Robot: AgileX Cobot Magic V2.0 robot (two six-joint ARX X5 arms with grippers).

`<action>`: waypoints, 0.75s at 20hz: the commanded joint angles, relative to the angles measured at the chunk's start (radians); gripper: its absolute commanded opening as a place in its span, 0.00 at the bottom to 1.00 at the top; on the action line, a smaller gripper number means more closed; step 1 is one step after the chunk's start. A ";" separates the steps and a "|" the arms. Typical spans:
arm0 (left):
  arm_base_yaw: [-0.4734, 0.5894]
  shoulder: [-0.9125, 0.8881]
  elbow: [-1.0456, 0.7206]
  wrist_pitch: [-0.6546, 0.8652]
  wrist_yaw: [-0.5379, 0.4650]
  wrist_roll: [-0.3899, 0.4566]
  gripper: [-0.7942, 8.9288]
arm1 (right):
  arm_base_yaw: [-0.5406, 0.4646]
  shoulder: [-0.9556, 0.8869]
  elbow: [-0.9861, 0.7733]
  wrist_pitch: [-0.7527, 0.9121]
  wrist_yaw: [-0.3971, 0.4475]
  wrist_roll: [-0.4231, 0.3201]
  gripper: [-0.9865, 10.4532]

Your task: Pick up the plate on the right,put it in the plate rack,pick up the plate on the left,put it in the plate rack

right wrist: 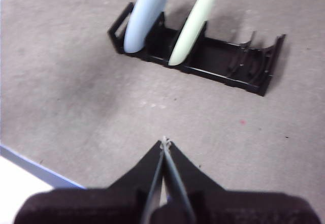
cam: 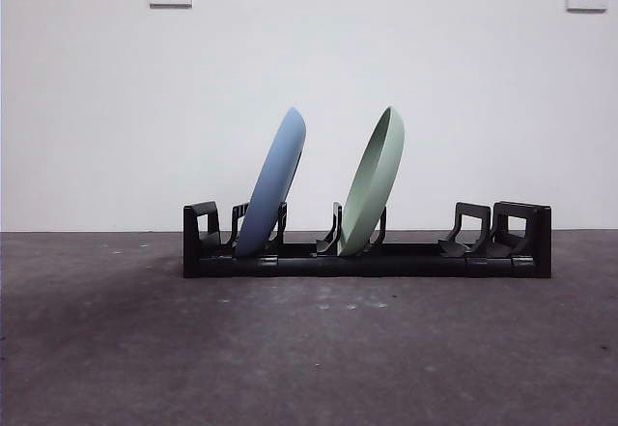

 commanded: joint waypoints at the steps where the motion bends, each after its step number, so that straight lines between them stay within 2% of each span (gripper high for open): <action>1: -0.003 0.009 -0.008 -0.019 -0.003 -0.003 0.08 | 0.002 0.000 -0.006 -0.026 0.025 0.008 0.09; 2: -0.003 0.015 -0.008 -0.019 -0.003 -0.003 0.08 | 0.002 0.000 -0.006 -0.026 0.042 0.008 0.09; 4: -0.003 0.029 -0.008 -0.021 -0.013 0.090 0.08 | 0.002 0.000 -0.006 -0.026 0.065 0.008 0.09; 5: -0.002 0.034 -0.008 -0.007 -0.051 0.094 0.08 | 0.002 0.000 -0.006 -0.026 0.068 0.008 0.09; 7: 0.013 0.034 -0.008 0.063 -0.202 0.106 0.08 | 0.002 0.000 -0.006 -0.026 0.068 0.008 0.09; 9: 0.053 0.031 -0.008 0.122 -0.343 0.169 0.08 | 0.002 0.000 -0.006 -0.026 0.068 0.008 0.09; 10: 0.095 0.021 -0.008 0.152 -0.370 0.213 0.08 | 0.002 0.000 -0.006 -0.026 0.068 0.008 0.09; 12: 0.220 0.006 -0.008 0.196 -0.301 0.288 0.08 | 0.002 0.000 -0.006 -0.026 0.068 0.008 0.09; 15: 0.439 -0.016 -0.008 0.206 -0.099 0.317 0.08 | 0.002 0.000 -0.006 -0.026 0.068 0.008 0.09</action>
